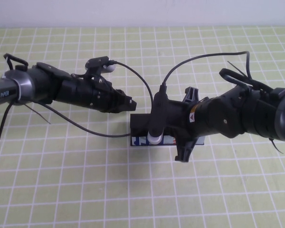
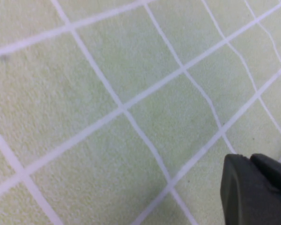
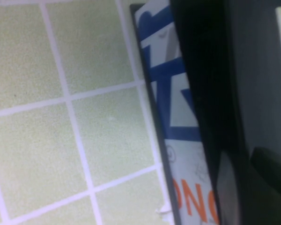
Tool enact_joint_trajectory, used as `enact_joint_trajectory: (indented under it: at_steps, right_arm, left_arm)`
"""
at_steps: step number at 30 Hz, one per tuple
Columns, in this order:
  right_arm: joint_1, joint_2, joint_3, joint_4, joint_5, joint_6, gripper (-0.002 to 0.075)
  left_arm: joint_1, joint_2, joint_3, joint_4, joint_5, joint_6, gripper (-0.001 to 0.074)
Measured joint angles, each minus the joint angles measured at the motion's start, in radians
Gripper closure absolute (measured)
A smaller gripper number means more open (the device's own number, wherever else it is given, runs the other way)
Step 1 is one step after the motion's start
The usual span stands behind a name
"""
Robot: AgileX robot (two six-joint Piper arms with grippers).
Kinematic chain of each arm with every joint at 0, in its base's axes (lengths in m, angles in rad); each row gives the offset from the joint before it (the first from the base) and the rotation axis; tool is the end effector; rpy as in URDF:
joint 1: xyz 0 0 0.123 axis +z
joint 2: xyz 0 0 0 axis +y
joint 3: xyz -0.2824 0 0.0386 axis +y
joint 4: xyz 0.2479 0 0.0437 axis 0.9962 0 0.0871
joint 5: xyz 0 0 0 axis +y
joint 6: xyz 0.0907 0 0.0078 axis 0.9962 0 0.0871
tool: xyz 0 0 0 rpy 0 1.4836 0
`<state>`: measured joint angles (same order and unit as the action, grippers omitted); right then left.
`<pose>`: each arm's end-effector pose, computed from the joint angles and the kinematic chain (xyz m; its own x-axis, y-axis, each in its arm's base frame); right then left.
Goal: Take glasses out of glasses case
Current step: Pick up the glasses from the glasses case
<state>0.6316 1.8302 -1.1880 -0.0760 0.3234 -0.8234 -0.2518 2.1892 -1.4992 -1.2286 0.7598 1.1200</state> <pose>0.3181 0.2300 0.2025 0.0629 -0.9208 -0.3850 -0.8457 0.1556 -0.5104 0.4274 -0.1710 0.1519 -0.7620 0.2007 -0.6156 0.5791 0.6367 -0.5092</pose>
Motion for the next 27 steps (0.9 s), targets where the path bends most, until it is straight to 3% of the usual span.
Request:
enact_joint_trajectory:
  at_steps: [8,13,19,27]
  right_arm:
    - [0.000,0.008,-0.002,0.000,0.000,-0.002,0.0719]
    - [0.000,-0.008,-0.006,0.000,0.026,-0.002,0.0719]
    - [0.000,-0.035,-0.011,0.003,0.038,-0.002,0.0725]
    - [0.000,-0.039,-0.011,0.005,0.060,-0.004,0.0727]
  left_arm:
    - [0.027,-0.002,-0.013,-0.001,0.013,0.011,0.0739]
    - [0.107,-0.043,-0.013,-0.003,0.165,0.047,0.0739]
    - [0.133,-0.093,0.016,-0.045,0.387,0.323,0.0739]
    - [0.098,-0.109,0.220,-0.071,0.399,0.645,0.0739]
